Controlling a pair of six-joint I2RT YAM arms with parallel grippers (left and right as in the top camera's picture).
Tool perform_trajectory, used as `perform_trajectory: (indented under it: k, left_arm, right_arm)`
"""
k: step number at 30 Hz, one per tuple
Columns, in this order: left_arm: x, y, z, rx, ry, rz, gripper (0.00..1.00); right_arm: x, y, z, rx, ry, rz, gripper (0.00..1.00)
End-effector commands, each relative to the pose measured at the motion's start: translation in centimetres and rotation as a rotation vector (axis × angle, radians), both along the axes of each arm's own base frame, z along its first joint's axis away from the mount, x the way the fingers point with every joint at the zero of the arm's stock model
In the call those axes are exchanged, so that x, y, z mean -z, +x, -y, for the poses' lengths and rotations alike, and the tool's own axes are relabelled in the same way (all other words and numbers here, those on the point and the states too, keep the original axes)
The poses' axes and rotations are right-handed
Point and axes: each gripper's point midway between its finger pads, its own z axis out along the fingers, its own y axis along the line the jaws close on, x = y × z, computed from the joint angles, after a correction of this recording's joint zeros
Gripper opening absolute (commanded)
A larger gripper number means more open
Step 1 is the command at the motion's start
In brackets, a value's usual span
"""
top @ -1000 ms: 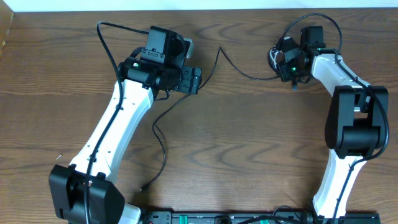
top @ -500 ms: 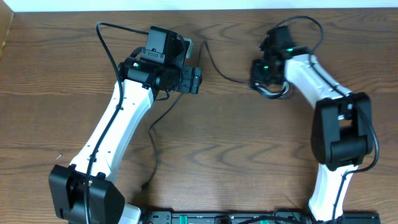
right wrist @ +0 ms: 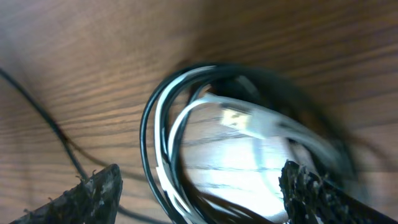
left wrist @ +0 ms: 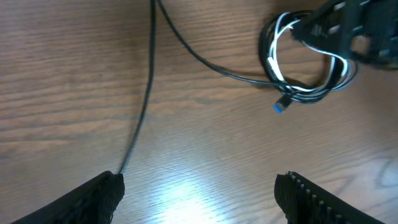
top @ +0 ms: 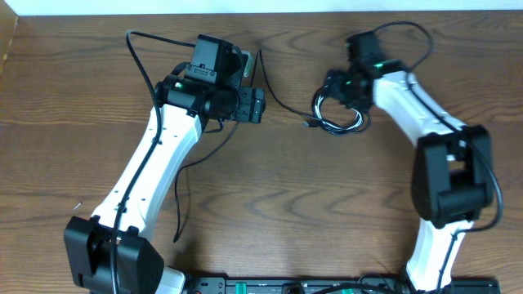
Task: Untangle cables
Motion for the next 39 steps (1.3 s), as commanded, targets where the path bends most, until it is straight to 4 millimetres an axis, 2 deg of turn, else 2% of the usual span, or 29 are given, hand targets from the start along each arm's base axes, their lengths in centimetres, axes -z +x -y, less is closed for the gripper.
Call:
perform_trajectory:
  k: [1, 5, 11, 15, 20, 26, 29, 35, 39]
  left_arm:
    - [-1.5, -0.4, 1.5, 0.032, -0.077, 0.006, 0.83]
    - [-0.9, -1.1, 3.4, 0.084, -0.088, -0.016, 0.83]
    - [1.7, -2.1, 7.5, 0.177, -0.076, -0.06, 0.83]
    - [4.1, -2.0, 9.8, 0.149, -0.095, -0.114, 0.82]
    - [7.3, -0.5, 12.1, 0.01, -0.16, -0.188, 0.78]
    - [9.6, 1.4, 13.9, -0.161, -0.259, -0.245, 0.77]
    - [10.6, 1.4, 14.6, -0.17, -0.26, -0.258, 0.77]
    - [12.9, -0.1, 16.0, -0.153, -0.204, -0.282, 0.73]
    - [13.6, 0.4, 15.5, -0.214, -0.151, -0.248, 0.67]
  right_arm:
    - [-5.5, 0.3, 1.7, -0.086, 0.046, 0.113, 0.79]
    - [-7.5, -0.4, 4.3, -0.119, 0.046, 0.136, 0.79]
    - [-6.9, -1.4, 7.9, -0.063, 0.032, 0.075, 0.79]
    - [-6.7, -1.7, 9.5, -0.026, 0.031, 0.057, 0.79]
    - [-6.5, -2.1, 9.8, -0.03, 0.027, 0.042, 0.8]
    - [-6.5, -2.1, 9.8, -0.034, 0.022, 0.039, 0.8]
    - [-6.4, -2.3, 9.7, -0.039, 0.021, 0.031, 0.81]
    - [-6.2, -2.6, 9.8, -0.038, 0.011, 0.018, 0.81]
    - [-6.2, -2.6, 9.7, -0.041, 0.011, 0.017, 0.81]
